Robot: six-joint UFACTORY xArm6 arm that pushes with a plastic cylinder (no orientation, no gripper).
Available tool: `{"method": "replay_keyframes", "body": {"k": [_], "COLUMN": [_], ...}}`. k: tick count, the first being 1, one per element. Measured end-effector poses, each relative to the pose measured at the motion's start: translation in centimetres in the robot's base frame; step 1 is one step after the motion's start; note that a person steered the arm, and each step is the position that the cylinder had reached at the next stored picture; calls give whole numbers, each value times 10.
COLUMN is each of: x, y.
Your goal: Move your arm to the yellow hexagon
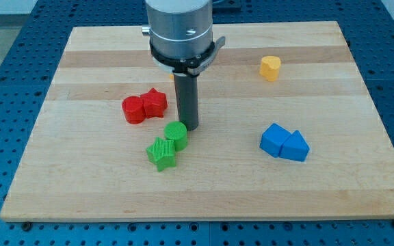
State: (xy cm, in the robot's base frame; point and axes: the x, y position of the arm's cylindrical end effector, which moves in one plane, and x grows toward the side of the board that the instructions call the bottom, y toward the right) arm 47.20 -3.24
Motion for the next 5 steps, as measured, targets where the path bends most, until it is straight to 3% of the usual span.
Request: {"method": "replay_keyframes", "body": {"k": [2,4,5], "x": [-1,-112,-113], "y": [0,4,4]}}
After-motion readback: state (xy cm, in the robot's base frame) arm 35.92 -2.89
